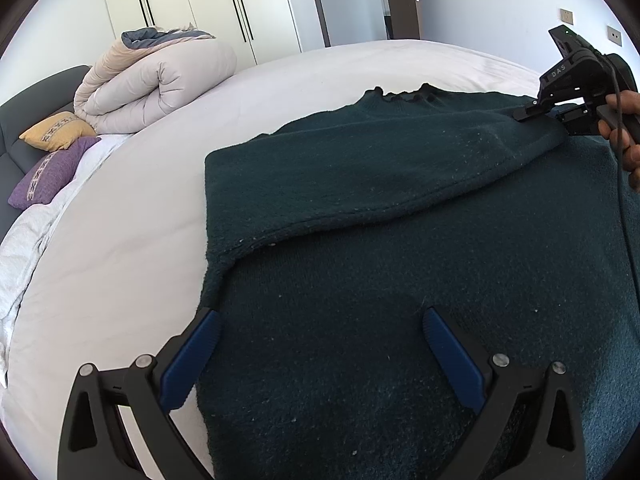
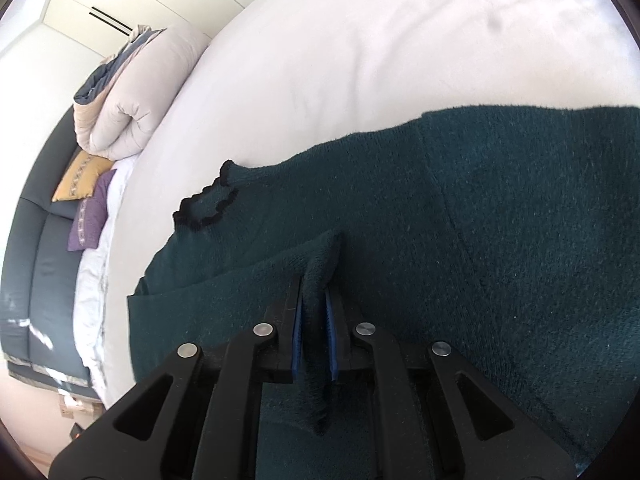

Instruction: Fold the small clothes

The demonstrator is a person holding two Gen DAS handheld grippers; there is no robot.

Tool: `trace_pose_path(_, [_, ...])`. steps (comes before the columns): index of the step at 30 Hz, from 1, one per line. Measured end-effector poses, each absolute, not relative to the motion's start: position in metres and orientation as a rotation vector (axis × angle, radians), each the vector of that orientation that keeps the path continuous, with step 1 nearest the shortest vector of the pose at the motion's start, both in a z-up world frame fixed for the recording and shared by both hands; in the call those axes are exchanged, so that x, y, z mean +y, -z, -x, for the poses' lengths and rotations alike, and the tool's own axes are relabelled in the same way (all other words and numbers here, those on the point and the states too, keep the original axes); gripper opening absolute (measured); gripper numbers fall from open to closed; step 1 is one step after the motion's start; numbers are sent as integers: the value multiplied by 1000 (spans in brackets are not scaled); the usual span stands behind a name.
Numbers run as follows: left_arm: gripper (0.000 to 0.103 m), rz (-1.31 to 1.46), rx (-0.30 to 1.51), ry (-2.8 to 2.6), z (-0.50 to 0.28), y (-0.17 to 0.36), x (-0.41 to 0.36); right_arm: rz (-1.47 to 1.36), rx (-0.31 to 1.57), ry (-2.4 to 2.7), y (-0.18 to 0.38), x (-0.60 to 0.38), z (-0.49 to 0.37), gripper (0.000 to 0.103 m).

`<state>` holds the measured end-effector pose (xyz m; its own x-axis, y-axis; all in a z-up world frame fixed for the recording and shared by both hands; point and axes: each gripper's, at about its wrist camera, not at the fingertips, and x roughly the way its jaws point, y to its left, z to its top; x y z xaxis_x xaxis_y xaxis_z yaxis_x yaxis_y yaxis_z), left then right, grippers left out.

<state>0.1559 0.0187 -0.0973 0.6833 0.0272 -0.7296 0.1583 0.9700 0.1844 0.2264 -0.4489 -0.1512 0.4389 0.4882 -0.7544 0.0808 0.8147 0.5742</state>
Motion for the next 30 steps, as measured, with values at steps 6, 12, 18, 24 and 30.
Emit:
trace_pose_path(6, [103,-241,816,74,-156,97,19,-528,1018,-124,120,-468,-211,52])
trace_pose_path(12, [103,-246,815,69,-156,97,18,-589,937,-373,97,-423,-184,59])
trace_pose_path(18, [99,-185,846,107,-158,89,26,-732,1098,-463,159,-392,-195,37])
trace_pose_path(24, [87,165,787,181,-186,32,81,-776,999,-336,143,-446,-166,36])
trace_pose_path(30, [53,290,899,201,-277,43,108,-802,947,-400,119,-485,-112,38])
